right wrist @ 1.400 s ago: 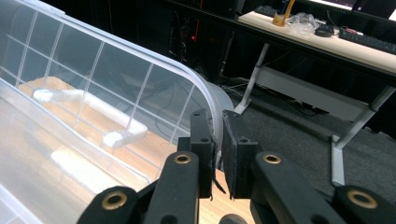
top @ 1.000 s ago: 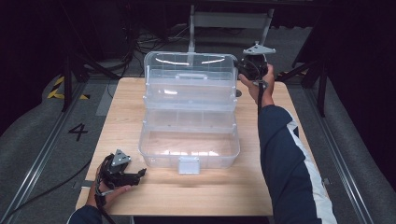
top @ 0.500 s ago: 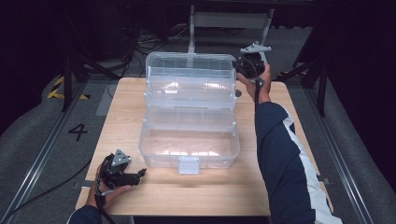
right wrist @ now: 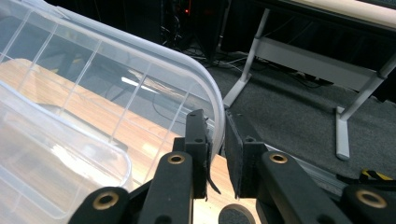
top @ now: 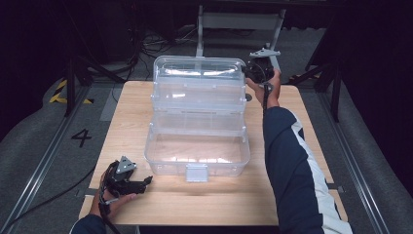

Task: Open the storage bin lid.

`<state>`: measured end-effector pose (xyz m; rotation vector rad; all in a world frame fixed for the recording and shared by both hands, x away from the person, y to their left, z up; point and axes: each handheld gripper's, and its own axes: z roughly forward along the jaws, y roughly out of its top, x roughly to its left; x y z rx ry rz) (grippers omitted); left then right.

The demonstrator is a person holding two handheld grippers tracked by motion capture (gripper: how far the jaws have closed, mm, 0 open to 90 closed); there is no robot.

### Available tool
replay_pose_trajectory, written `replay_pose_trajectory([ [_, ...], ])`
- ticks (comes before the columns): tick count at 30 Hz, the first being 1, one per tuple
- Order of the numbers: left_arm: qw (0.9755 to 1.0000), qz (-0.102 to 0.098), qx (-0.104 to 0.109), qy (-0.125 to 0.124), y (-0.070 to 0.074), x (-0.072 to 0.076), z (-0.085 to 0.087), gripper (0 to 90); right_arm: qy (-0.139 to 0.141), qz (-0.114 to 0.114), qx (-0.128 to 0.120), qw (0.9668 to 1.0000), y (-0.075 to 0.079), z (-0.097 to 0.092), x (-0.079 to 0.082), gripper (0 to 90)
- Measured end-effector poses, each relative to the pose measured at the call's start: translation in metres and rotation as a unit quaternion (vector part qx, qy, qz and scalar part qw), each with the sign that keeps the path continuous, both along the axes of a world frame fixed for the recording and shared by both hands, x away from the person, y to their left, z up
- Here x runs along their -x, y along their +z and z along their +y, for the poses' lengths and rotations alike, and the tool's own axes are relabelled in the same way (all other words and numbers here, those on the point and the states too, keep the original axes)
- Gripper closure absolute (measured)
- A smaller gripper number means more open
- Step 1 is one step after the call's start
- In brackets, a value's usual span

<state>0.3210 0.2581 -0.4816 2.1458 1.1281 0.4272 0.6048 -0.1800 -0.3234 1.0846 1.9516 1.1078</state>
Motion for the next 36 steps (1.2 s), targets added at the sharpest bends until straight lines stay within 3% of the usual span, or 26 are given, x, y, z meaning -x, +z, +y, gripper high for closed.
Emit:
replay_pose_trajectory([
  [5, 1.0, 0.0, 0.0, 0.0, 0.0, 0.0, 0.0, 17.8, -0.004, 0.011, 0.008, 0.9999, -0.005, -0.001, -0.003, 84.9],
  [7, 1.0, 0.0, -0.001, 0.0, 0.0, 0.0, 0.0, 17.8, 0.002, 0.012, -0.006, 0.9999, -0.007, -0.003, -0.003, 84.9],
  [10, 1.0, 0.0, -0.002, 0.001, 0.0, 0.0, 0.0, 17.8, -0.001, 0.018, 0.011, 0.9998, -0.011, -0.003, -0.003, 84.7],
  [14, 1.0, 0.0, -0.002, 0.001, 0.0, 0.0, 0.0, 17.8, -0.005, 0.022, 0.011, 0.9997, -0.014, -0.005, -0.002, 84.1],
  [27, 1.0, -0.001, -0.006, -0.002, 0.0, 0.0, 0.0, 17.8, -0.002, 0.014, 0.018, 0.9997, -0.011, -0.006, 0.005, 76.9],
  [29, 1.0, 0.0, -0.009, -0.002, 0.001, 0.0, 0.0, 17.8, -0.005, 0.009, 0.031, 0.9995, -0.01, -0.007, 0.006, 75.2],
  [36, 1.0, 0.0, -0.009, 0.0, 0.001, 0.0, 0.0, 17.9, -0.006, 0.006, 0.019, 0.9998, -0.009, -0.01, 0.015, 72.5],
])
